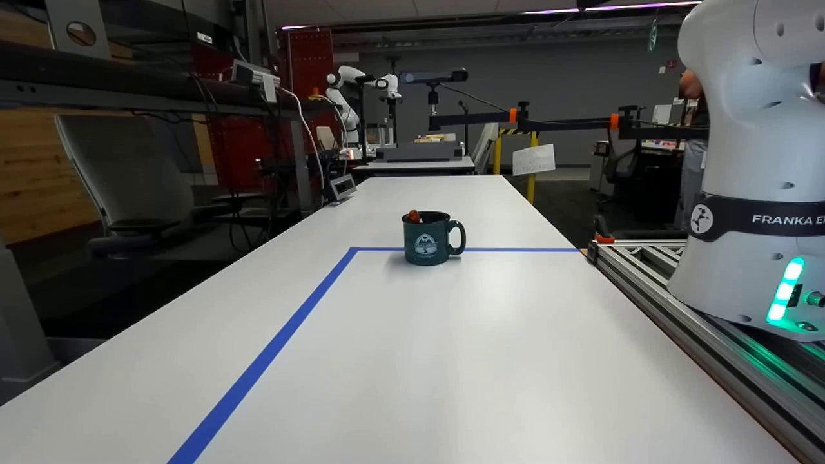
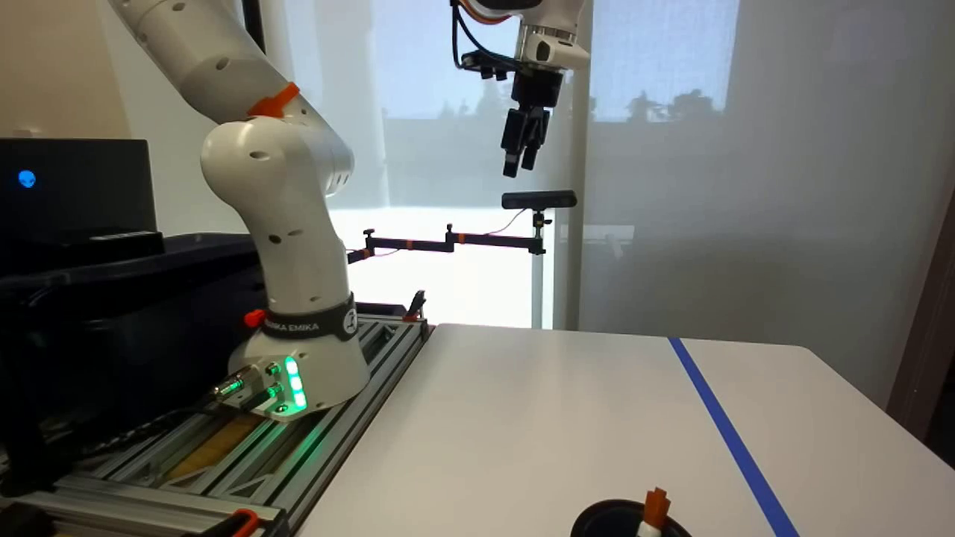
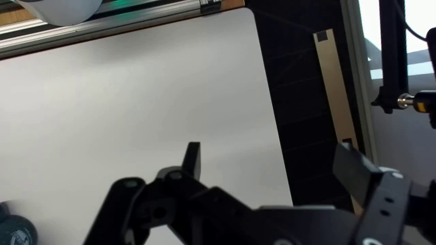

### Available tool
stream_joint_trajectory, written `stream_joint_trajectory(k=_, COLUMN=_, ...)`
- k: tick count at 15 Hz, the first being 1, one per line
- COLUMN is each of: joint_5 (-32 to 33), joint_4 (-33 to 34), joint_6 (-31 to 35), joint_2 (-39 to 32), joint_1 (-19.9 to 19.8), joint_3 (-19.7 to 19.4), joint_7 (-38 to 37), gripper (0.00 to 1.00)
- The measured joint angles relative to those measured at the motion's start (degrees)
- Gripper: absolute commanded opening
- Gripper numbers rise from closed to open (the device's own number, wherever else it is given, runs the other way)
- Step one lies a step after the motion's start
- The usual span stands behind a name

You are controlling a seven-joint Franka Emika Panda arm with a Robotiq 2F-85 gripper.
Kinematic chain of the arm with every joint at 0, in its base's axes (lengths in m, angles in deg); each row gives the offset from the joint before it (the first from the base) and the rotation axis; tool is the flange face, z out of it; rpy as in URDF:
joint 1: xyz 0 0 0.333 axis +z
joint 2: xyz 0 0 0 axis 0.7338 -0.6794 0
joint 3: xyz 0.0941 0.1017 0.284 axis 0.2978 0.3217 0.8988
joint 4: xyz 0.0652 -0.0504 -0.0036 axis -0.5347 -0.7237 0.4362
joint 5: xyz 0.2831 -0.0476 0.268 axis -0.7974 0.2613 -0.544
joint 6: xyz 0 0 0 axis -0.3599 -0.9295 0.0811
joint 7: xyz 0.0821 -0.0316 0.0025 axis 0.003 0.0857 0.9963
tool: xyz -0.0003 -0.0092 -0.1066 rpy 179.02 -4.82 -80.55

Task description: Put the marker on the table

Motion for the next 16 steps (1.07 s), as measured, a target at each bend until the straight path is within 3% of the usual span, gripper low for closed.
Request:
stream_joint_trajectory(k=9, joint_5=0.3, joint_4=0.0, joint_6=0.5, joint_2=-0.2, joint_1=-0.3, joint_3=0.0, joint_7=0.0, gripper=1.0)
stream_joint_trajectory(k=16, joint_5=4.9, joint_4=0.0, joint_6=9.4, joint_2=-3.4, joint_1=-5.1, joint_3=-0.6, joint_7=-0.2, gripper=1.0)
